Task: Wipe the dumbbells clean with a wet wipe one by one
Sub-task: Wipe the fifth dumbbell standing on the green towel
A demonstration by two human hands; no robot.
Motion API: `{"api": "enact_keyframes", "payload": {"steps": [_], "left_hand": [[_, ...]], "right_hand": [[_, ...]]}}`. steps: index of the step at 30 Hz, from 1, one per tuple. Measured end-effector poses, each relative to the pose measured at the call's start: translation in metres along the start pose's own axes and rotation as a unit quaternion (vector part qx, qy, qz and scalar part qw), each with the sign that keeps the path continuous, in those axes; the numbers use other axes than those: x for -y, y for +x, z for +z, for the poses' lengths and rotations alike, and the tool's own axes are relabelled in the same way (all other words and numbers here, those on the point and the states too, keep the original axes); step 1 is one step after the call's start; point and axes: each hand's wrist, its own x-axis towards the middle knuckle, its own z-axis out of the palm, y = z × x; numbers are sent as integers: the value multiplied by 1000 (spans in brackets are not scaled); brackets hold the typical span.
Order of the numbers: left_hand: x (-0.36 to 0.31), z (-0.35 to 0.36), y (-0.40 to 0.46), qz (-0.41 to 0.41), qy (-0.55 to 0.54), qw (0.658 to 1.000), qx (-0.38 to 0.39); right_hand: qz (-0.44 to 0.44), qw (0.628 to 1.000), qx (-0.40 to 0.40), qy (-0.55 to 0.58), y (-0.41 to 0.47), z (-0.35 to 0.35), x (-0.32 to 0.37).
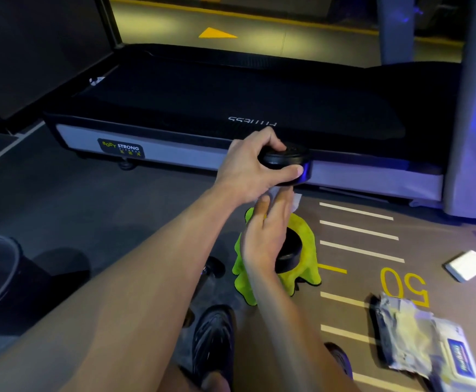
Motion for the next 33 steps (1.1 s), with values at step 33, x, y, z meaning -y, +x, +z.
{"api": "enact_keyframes", "payload": {"steps": [33], "left_hand": [[-21,8,-8,-18,2,1000,21]], "right_hand": [[141,988,18,59,65,-23,14]]}}
